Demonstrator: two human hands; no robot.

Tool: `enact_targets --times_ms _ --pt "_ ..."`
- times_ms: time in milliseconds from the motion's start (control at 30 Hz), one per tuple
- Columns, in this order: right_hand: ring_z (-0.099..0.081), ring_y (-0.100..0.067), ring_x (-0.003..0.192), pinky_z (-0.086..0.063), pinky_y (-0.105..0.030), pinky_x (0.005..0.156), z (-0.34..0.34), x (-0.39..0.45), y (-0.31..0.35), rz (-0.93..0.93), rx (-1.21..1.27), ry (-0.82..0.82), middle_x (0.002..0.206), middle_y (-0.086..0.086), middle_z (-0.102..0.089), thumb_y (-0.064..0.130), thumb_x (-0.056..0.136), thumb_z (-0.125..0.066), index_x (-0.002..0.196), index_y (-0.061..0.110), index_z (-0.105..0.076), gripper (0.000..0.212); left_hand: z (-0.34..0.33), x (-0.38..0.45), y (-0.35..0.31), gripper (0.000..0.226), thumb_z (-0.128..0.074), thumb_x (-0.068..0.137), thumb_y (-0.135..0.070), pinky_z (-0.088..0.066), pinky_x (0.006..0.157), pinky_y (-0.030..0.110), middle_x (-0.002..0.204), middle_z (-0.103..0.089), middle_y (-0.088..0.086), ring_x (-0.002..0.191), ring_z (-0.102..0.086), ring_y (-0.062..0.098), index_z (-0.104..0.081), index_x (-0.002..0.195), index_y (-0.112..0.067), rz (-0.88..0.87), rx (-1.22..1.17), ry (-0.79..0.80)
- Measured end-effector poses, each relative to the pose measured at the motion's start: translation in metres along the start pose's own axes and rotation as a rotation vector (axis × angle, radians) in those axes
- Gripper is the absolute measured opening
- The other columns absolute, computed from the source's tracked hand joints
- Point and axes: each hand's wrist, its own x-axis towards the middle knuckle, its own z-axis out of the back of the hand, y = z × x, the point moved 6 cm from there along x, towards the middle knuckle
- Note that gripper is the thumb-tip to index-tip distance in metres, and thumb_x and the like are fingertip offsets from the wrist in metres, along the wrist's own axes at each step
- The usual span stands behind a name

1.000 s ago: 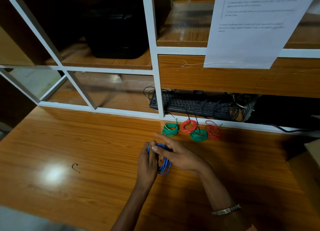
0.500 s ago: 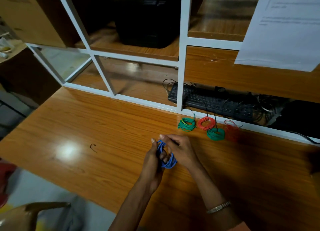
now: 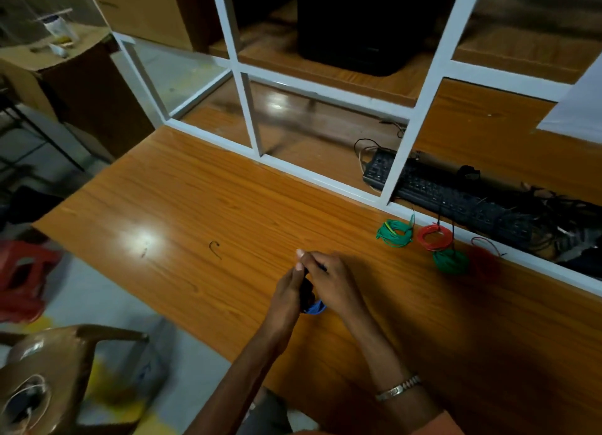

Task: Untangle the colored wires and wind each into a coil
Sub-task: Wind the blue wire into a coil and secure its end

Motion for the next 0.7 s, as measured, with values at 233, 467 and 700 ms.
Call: enact_targets --times_ms 233,467,700 --pt "-0.071 -0.003 0.073 -0.056 -0.031 0.066 -0.072 0.033 -0.001 -0.115 -0.004 -0.165 0.080 0.010 -0.076 0.054 0.104 -0.047 0.091 0.024 -0.078 0.045 0.075 0.011 0.009 0.046 -0.035 0.112 -0.045 -0.044 0.065 0.032 0.081 -0.050 0.007 0.064 -0.047 0.012 -0.061 0.117 -0.007 0.106 -0.314 -0.028" --pt "-0.073 -0.007 0.082 -0.060 -0.044 0.079 -0.141 0.064 0.020 -0.096 -0.011 -0.120 0.087 0.009 -0.076 0.073 0.096 -0.041 0.101 0.028 -0.077 0.058 0.134 0.031 0.016 0.061 -0.031 0.108 -0.060 -0.047 0.114 0.055 0.155 -0.053 0.003 0.142 -0.053 0.027 -0.035 0.160 -0.031 -0.051 -0.017 -0.159" --pt "-0.046 -0.009 0.049 -0.042 -0.037 0.056 -0.198 0.088 0.033 -0.074 -0.033 0.073 0.051 0.011 -0.048 0.059 0.102 -0.047 0.062 0.039 -0.058 0.046 0.208 0.044 0.026 0.061 -0.037 0.107 -0.059 -0.045 0.066 0.042 0.076 -0.061 0.014 0.068 -0.054 0.024 -0.064 0.105 -0.005 0.030 -0.138 -0.247"
